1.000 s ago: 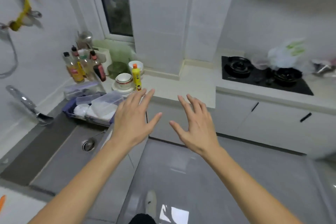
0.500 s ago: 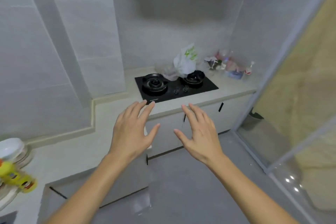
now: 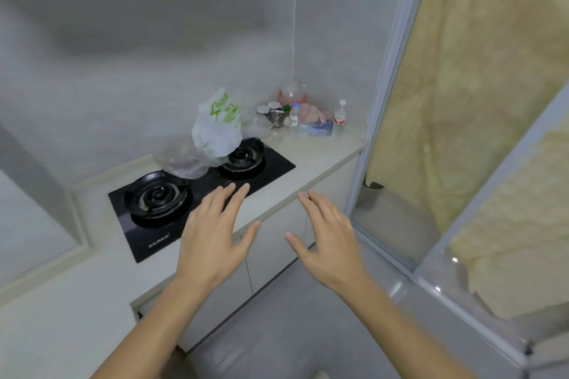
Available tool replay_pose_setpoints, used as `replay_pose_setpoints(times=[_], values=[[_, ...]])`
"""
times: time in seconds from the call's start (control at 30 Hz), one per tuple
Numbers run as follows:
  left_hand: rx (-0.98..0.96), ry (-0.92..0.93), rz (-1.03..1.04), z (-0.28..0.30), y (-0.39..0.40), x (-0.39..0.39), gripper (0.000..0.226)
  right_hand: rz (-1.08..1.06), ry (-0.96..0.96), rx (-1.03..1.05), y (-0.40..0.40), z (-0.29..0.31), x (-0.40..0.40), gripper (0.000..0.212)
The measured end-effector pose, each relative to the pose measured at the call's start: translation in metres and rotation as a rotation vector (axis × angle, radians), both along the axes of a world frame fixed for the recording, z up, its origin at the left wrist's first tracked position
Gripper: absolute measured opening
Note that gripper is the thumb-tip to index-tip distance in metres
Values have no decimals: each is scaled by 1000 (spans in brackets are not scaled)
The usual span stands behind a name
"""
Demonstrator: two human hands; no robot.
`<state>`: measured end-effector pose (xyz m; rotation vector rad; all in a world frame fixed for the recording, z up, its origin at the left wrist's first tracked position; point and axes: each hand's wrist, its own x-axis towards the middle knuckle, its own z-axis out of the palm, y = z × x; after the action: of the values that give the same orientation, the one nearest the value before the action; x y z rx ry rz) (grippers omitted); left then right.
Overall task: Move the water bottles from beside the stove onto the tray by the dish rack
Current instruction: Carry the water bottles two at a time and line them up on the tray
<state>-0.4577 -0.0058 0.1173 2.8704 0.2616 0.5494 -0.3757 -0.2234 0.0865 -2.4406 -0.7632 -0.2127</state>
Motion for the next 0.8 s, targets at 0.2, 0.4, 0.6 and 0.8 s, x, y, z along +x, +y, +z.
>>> replay_pose_setpoints(times=[0.2,0.4,0.6,0.8], values=[[7,16,-47,-10,-25,141,71,28,6,-35,-20,-15,116,75],[-31,44,-76,-33,-42,252,71,-25,61,-116,-35,-22,229,77],[-51,67,-45,-58,-36,376,70,-43,92,-169,-39,-25,357,77],[-47,120,-6,-86,-15,520,72,-34,131,-245,-32,-47,508,77]])
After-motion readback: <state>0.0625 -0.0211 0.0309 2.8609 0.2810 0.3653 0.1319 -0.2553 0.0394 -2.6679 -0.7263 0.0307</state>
